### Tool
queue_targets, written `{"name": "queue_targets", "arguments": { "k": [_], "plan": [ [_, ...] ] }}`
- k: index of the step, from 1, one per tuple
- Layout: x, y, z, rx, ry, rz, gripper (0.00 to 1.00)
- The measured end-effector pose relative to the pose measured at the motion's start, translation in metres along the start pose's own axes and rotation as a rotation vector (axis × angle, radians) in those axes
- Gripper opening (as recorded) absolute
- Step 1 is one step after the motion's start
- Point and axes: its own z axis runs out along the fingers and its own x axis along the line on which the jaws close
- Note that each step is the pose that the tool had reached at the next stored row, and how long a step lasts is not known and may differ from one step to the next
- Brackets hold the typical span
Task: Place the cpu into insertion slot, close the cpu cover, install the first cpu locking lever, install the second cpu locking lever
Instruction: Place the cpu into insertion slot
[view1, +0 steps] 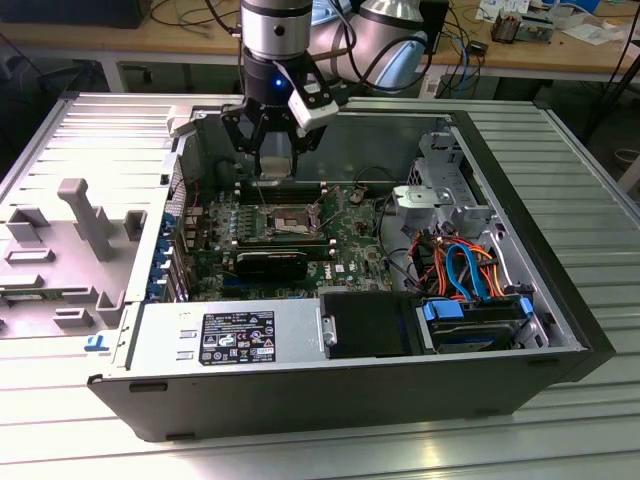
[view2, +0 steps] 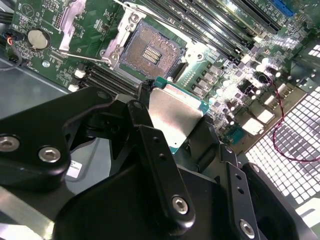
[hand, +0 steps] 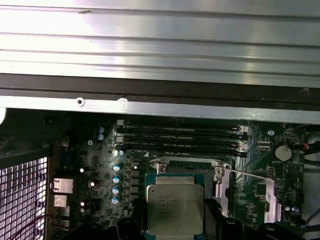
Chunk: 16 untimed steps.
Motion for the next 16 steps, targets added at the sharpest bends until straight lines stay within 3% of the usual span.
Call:
{"name": "queue_targets", "arguments": {
  "k": [10,13,16],
  "plan": [
    [0.0,0.0,0.0025,0.0,0.0,0.0,0.55],
    [-0.0002,0.0,0.0081,0.0002,0.0,0.0,0.55],
    [-0.0002,0.0,0.0088,0.0005,0.0,0.0,0.55]
  ]
}}
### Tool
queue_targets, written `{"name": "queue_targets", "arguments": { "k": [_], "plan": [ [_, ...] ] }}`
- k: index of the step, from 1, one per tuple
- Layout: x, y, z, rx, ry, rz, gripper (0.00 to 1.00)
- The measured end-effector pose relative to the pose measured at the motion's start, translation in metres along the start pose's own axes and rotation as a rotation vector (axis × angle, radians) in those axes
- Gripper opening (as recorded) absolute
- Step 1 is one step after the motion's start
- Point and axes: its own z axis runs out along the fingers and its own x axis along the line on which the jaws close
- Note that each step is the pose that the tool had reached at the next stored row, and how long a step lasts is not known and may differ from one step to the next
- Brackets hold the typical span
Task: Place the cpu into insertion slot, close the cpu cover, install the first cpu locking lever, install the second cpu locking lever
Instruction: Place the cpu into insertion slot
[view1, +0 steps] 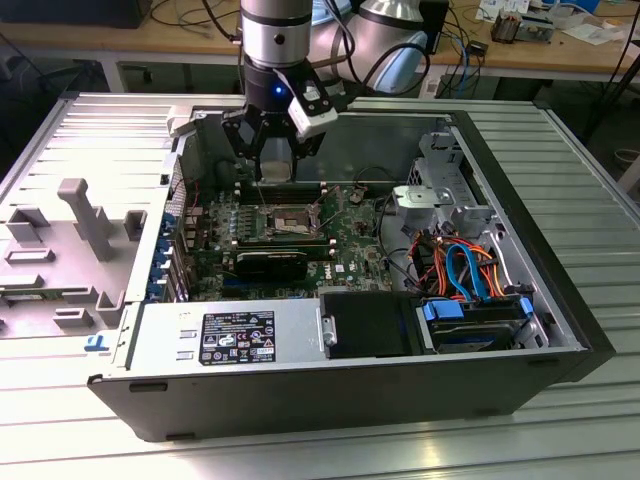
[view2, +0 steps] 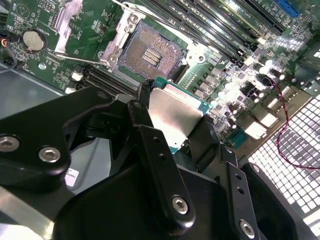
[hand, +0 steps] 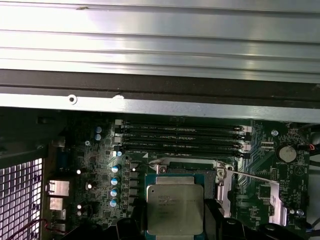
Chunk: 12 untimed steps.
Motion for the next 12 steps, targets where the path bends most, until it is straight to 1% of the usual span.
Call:
{"name": "queue_targets", "arguments": {
  "k": [9,12],
  "plan": [
    [0.0,-0.0001,0.0033,0.0007,0.0002,0.0,0.55],
    [0.0,-0.0019,0.0046,0.0009,0.0,0.0,0.55]
  ]
}}
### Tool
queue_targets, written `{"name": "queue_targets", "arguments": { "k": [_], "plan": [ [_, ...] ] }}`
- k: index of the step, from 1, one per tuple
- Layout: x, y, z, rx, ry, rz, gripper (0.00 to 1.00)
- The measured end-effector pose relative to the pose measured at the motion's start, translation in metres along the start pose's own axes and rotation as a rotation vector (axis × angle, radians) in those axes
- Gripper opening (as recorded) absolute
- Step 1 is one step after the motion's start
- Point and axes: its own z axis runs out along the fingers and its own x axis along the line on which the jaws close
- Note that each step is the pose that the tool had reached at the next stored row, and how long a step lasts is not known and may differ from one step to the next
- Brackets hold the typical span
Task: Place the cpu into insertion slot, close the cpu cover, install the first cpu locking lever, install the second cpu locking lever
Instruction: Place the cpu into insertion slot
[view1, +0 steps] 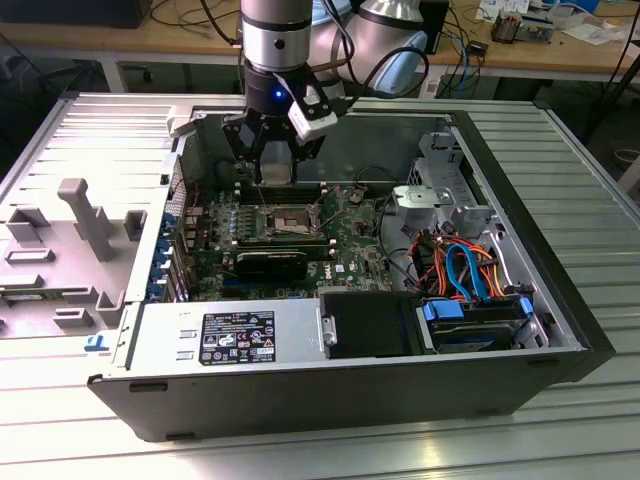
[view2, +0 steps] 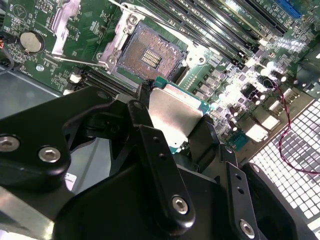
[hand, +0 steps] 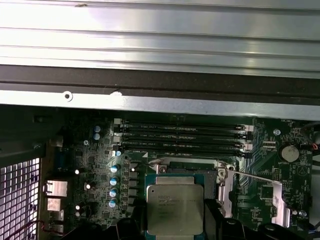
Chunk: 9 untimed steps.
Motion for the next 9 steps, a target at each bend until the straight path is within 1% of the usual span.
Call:
{"name": "queue_targets", "arguments": {
  "k": [5,8,9],
  "plan": [
    [0.0002,-0.0042,0.0014,0.0,0.0001,0.0,0.55],
    [-0.0009,-0.0059,0.0031,0.0005,0.0001,0.0,0.55],
    [-0.0023,-0.006,0.0039,0.0018,0.0003,0.0,0.55]
  ]
}}
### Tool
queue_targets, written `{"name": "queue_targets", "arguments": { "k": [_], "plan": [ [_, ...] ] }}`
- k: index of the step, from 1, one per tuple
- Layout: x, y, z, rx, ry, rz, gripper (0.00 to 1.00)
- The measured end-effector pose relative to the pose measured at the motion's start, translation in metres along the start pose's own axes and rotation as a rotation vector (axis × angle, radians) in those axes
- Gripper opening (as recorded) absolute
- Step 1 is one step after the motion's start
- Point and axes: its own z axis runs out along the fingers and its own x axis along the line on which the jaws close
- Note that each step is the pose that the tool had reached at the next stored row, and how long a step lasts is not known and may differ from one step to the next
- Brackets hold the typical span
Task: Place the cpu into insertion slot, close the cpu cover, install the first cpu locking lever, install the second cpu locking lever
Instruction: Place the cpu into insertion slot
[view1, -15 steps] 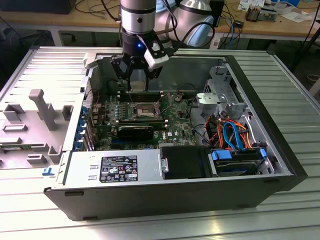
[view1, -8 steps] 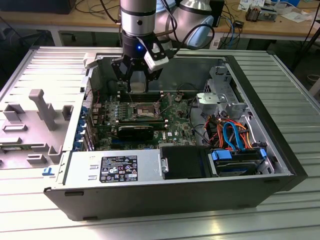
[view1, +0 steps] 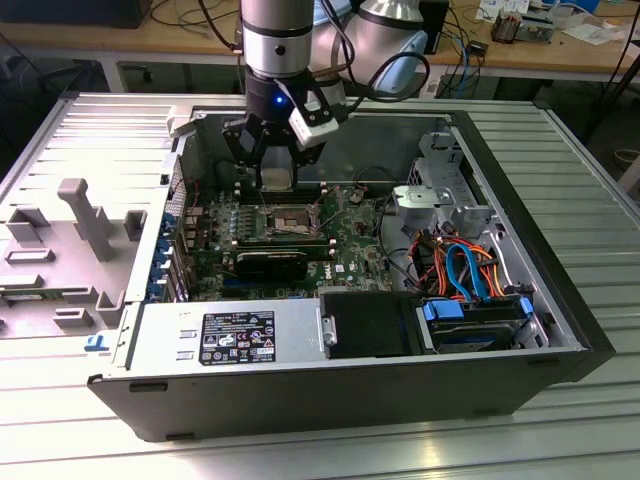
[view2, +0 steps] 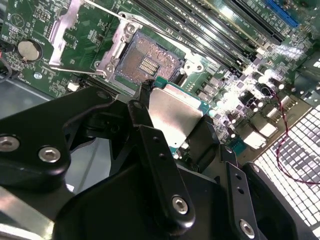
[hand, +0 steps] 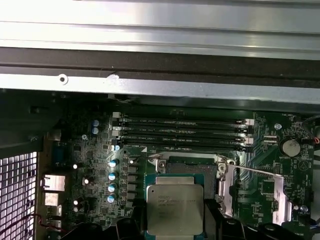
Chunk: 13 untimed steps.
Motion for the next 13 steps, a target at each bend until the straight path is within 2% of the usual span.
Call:
{"name": "queue_targets", "arguments": {
  "k": [2,6,13],
  "plan": [
    [-0.0038,-0.0002,0.0021,0.0032,0.0001,0.0,0.55],
    [-0.0065,-0.0005,0.0043,0.0055,0.0001,0.0,0.55],
    [-0.0073,-0.0018,0.0088,0.0056,0.0002,0.0,0.55]
  ]
}}
